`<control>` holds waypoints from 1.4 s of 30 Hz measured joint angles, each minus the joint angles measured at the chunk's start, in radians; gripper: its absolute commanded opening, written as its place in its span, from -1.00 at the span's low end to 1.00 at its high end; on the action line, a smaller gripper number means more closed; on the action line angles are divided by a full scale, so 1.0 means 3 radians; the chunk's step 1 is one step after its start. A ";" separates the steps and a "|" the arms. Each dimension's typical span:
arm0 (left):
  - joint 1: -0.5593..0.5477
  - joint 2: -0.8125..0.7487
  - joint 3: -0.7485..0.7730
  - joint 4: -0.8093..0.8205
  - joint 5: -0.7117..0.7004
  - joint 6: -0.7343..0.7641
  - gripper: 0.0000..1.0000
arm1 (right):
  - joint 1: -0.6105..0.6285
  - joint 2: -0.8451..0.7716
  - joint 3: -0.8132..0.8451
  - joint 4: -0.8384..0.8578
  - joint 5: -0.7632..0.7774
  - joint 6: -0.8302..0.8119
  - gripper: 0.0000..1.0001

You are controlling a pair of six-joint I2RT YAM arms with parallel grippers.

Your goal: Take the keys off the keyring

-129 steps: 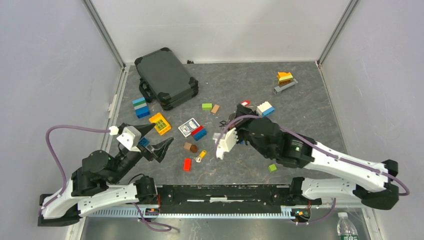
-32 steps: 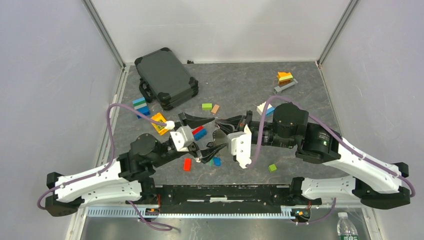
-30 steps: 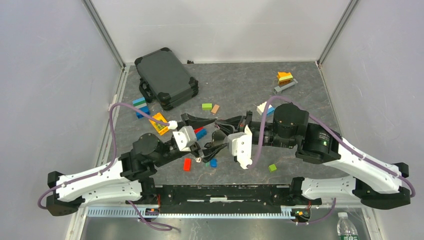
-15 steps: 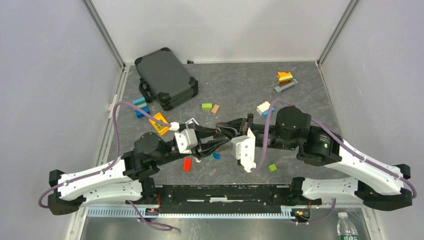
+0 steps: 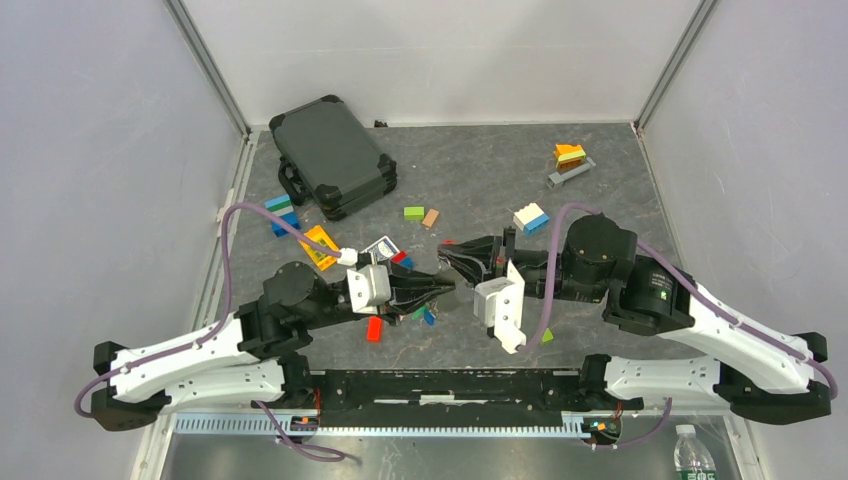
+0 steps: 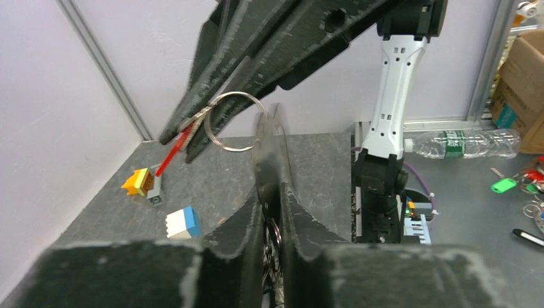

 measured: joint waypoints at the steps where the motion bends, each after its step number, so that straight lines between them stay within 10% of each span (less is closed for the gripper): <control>1: 0.0000 0.0000 0.0022 -0.0027 0.0023 -0.0005 -0.80 | 0.0000 -0.0001 -0.0001 -0.0009 -0.0004 -0.0013 -1.00; 42: 0.0000 0.0055 0.0453 -0.1062 0.0226 0.0056 -0.95 | 0.0025 -0.0463 -0.0568 0.0168 -0.0300 -0.0852 -1.00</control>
